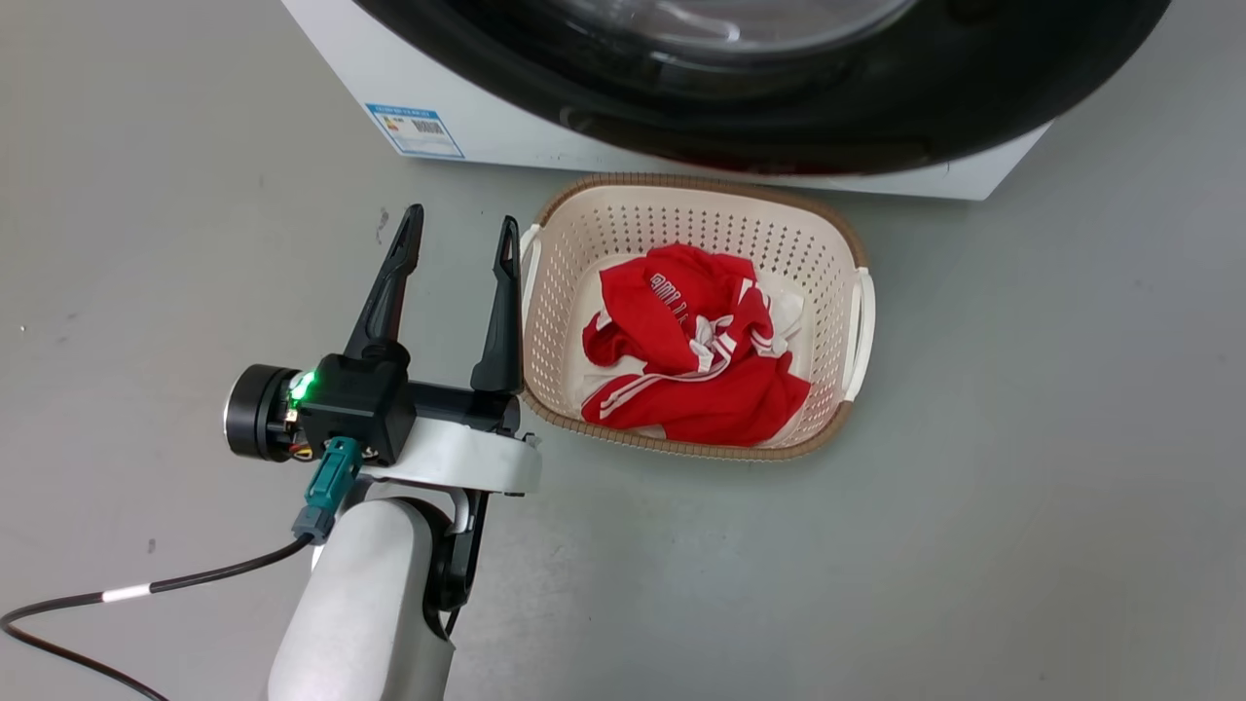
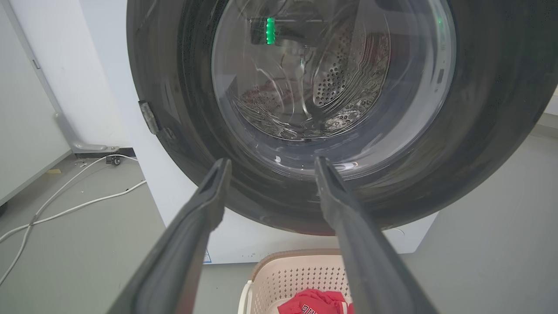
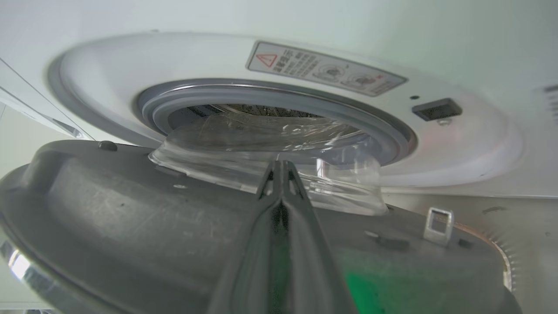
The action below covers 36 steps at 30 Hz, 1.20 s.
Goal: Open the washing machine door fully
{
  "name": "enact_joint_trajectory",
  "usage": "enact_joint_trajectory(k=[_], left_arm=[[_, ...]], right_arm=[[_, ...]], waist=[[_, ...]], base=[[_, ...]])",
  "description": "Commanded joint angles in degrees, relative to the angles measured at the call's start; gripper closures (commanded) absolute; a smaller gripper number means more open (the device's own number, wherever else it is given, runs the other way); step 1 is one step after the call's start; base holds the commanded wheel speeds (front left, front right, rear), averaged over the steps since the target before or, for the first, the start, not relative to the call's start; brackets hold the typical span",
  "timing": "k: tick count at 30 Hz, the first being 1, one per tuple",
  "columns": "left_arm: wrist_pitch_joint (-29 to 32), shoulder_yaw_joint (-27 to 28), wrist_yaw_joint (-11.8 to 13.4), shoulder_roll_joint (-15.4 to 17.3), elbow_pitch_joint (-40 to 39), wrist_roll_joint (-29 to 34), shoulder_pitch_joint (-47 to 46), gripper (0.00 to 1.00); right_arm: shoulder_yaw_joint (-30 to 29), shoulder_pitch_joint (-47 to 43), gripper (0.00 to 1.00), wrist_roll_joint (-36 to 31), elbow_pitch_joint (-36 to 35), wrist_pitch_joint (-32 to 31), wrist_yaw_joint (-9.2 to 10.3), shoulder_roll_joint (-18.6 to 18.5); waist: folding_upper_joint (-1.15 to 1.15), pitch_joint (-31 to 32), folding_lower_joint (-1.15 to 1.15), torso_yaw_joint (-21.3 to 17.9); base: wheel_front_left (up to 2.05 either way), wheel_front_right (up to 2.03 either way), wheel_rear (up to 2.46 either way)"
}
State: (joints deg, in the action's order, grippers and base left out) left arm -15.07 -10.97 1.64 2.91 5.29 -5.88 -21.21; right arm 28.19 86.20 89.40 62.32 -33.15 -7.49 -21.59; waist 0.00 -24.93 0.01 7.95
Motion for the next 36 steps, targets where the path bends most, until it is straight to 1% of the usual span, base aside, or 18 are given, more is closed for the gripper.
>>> enact_joint_trajectory(k=[1,7,15,24,26,36], left_arm=[[-0.1,-0.2,0.4,0.0,0.2,-0.2,0.0,0.0],[-0.1,-0.1,0.3,0.0,0.9,-0.5,1.2,0.0],[-0.1,0.6,-0.5,0.0,2.3,-0.5,3.5,0.0],[-0.1,1.4,-2.0,0.0,3.8,0.1,8.1,0.0],[-0.1,1.5,-2.2,0.0,3.9,0.1,8.4,0.0],[-0.1,1.4,-3.0,0.0,4.8,-0.1,10.8,0.0]], right_arm=[[0.3,-1.9,1.0,0.4,-0.9,-1.1,0.0,0.3],[0.0,-7.5,1.0,2.3,-4.9,-4.7,0.0,0.4],[0.3,-16.1,1.0,5.3,-10.7,-8.9,0.0,2.6],[2.6,-26.3,1.0,7.5,-18.5,-11.8,-0.01,6.7],[2.9,-27.3,1.0,7.7,-19.3,-12.0,-0.01,7.0],[5.9,-34.9,1.0,10.5,-26.0,-13.0,-0.01,11.3]], waist=[[0.0,0.7,-0.01,-0.1],[0.0,3.5,-0.01,-0.9],[0.0,8.8,-0.01,-2.2],[0.0,14.9,-0.01,-3.1],[0.0,15.3,-0.01,-3.1],[0.0,18.9,-0.01,-3.0]], base=[[0.0,0.0,0.0],[0.0,0.0,0.0],[0.0,0.0,0.0],[0.0,0.0,0.0],[0.0,0.0,0.0],[0.0,0.0,0.0]])
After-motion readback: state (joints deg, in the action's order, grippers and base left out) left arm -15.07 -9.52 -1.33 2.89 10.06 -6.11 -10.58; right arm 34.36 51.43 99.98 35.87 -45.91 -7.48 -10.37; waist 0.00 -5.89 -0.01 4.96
